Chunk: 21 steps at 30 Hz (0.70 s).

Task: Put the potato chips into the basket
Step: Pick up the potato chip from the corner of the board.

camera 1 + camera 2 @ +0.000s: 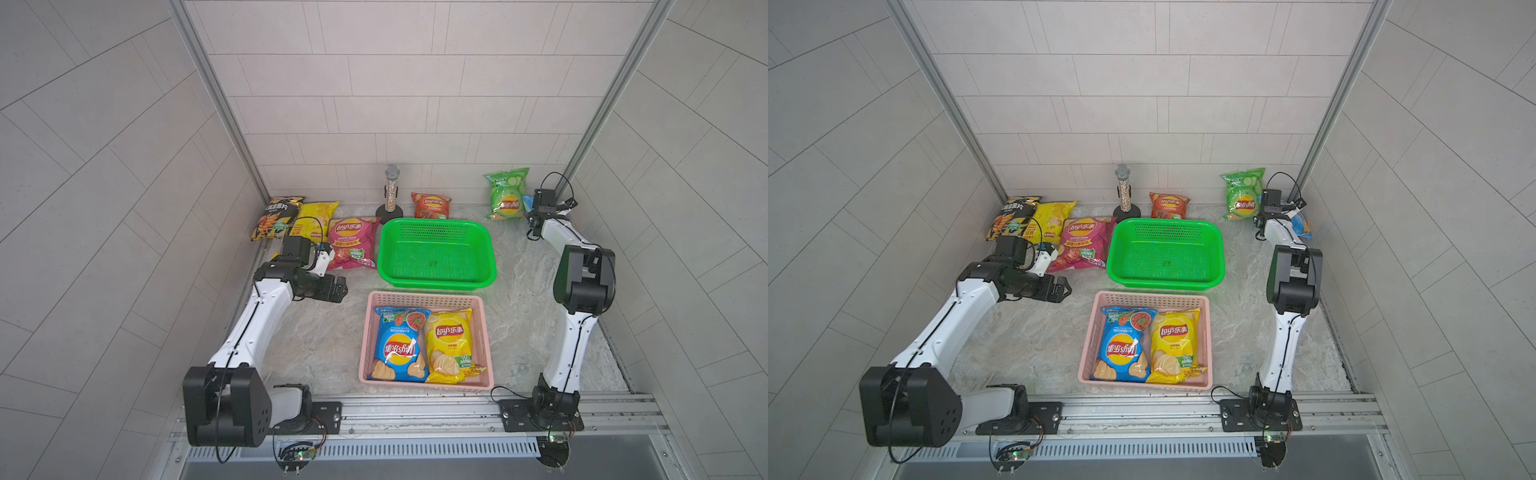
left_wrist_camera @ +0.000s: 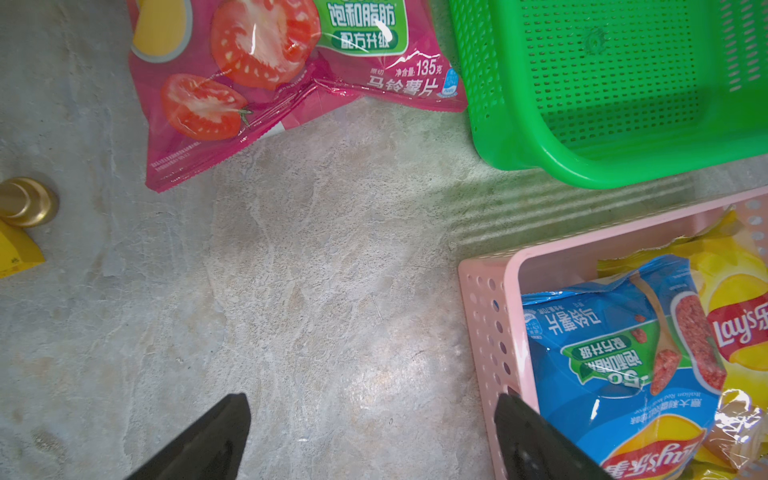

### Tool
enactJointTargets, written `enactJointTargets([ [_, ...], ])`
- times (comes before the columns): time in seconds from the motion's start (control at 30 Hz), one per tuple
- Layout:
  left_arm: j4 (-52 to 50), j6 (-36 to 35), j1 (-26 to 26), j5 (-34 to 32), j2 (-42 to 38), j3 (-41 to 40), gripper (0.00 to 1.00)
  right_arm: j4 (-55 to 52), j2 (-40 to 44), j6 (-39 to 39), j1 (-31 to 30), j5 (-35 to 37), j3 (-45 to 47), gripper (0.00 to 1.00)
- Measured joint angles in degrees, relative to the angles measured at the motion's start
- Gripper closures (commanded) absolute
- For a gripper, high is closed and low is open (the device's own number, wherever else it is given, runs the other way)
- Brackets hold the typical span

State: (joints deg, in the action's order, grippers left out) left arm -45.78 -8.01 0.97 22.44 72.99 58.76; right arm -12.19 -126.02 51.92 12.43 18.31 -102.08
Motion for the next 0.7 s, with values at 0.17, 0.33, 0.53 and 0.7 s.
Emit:
enactJointTargets([
  [0.17, 0.02, 0.02, 0.00, -0.09, 0.00, 0.00, 0.01, -0.44, -1.49, 0.00, 0.00, 0.15, -3.21, 0.37],
  [0.33, 0.02, 0.00, 0.00, -0.17, 0.00, 0.00, 0.01, -0.96, -1.86, 0.94, -0.15, 0.13, -3.93, 0.40],
  [0.53, 0.02, 0.02, 0.00, -0.20, 0.00, 0.00, 0.01, -0.42, -1.86, 2.62, -0.44, 0.00, -1.14, 0.69],
  [0.7, 0.02, 0.00, 0.00, -0.35, 0.00, 0.00, 0.01, 0.39, -1.86, 3.08, -0.55, -0.35, -0.48, 1.00],
])
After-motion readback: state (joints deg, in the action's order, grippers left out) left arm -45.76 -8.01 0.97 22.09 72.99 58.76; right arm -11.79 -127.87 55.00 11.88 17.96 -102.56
